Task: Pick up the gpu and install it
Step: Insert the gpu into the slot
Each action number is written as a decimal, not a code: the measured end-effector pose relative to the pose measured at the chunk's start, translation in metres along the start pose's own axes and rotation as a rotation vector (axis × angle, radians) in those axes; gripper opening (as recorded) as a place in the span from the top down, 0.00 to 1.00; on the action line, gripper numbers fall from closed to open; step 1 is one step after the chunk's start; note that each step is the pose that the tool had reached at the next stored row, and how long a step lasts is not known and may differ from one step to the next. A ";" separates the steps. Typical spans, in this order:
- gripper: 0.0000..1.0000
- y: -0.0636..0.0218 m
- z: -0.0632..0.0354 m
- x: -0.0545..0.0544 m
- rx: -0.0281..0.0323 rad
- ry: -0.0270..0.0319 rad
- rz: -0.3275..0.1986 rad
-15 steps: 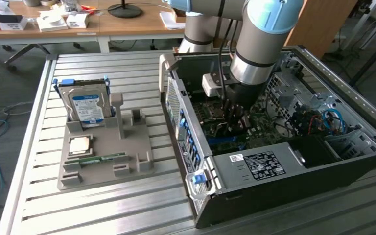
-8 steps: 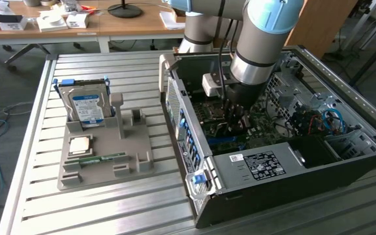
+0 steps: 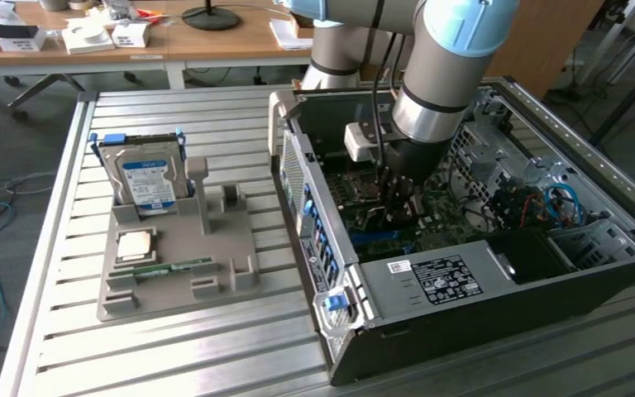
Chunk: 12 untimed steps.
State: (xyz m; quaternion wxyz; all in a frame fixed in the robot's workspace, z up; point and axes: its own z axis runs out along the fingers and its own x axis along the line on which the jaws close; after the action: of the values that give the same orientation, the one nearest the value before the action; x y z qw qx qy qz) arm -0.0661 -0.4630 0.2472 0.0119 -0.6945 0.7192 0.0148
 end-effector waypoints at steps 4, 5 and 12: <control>0.73 -0.0008 0.0000 0.000 -0.0027 0.0002 0.000; 0.73 -0.0014 0.0000 0.000 -0.0042 0.0002 0.000; 0.73 -0.0031 -0.0002 0.000 -0.0146 0.0019 0.001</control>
State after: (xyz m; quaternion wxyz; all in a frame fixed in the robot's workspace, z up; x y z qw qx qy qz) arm -0.0630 -0.4630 0.2474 0.0061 -0.6944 0.7193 0.0194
